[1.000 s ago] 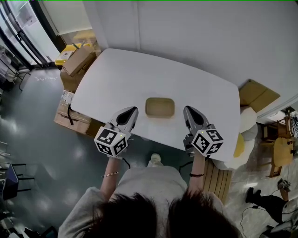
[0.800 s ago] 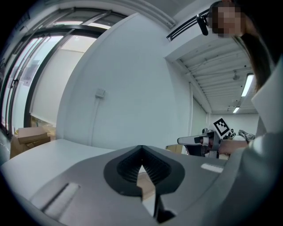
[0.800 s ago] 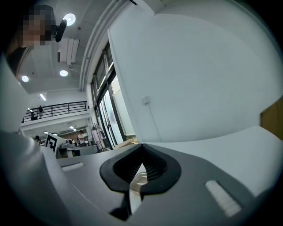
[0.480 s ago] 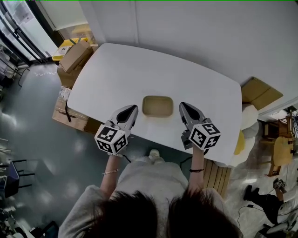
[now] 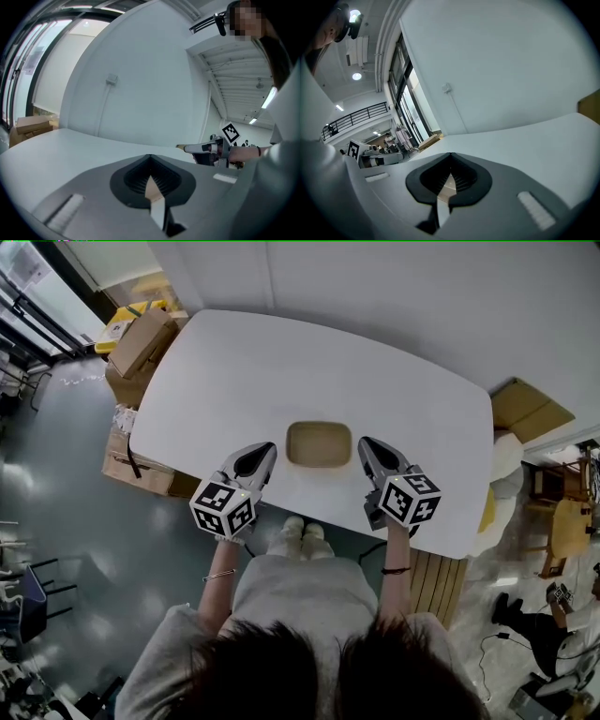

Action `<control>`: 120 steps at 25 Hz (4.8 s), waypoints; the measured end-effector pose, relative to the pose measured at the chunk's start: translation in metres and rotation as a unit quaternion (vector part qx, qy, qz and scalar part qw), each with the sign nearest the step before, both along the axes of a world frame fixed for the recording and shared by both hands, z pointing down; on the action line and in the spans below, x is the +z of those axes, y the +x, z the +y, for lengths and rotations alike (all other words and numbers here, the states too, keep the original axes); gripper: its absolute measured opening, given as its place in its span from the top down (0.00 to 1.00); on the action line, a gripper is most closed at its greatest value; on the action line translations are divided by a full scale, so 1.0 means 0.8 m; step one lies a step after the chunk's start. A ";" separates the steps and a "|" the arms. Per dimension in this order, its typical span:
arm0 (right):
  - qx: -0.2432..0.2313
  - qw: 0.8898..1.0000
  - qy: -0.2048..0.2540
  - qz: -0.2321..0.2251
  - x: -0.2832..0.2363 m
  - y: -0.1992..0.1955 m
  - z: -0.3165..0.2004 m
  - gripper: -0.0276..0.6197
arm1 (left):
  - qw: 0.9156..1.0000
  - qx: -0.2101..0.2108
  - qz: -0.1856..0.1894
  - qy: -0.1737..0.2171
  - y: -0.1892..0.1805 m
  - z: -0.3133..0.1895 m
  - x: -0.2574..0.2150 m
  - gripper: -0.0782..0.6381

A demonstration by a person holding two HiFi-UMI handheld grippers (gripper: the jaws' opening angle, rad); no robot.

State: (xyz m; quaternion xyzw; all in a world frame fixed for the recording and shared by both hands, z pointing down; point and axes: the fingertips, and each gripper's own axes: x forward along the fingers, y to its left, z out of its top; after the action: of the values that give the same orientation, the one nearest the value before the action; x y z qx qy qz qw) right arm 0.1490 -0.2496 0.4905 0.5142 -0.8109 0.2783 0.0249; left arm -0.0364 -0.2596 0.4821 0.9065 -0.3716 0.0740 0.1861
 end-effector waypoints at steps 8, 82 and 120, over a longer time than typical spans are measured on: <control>0.017 0.999 -0.049 0.006 0.046 0.006 -0.016 0.94 | 0.999 0.025 -0.011 -0.042 0.008 -0.017 0.044 0.90; 0.094 0.980 -0.176 0.012 0.133 0.022 -0.033 0.90 | 0.996 0.009 -0.002 -0.092 -0.001 -0.021 0.103 0.90; 0.108 0.993 -0.055 -0.010 -0.010 0.031 -0.029 0.91 | 0.999 0.016 0.041 0.008 -0.014 -0.039 -0.017 0.90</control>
State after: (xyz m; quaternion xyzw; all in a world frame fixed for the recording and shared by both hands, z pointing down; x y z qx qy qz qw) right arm 0.1739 -0.2731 0.4829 0.5937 -0.7343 0.3289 0.0149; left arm -0.0479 -0.2908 0.4684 0.9161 -0.3497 0.0362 0.1925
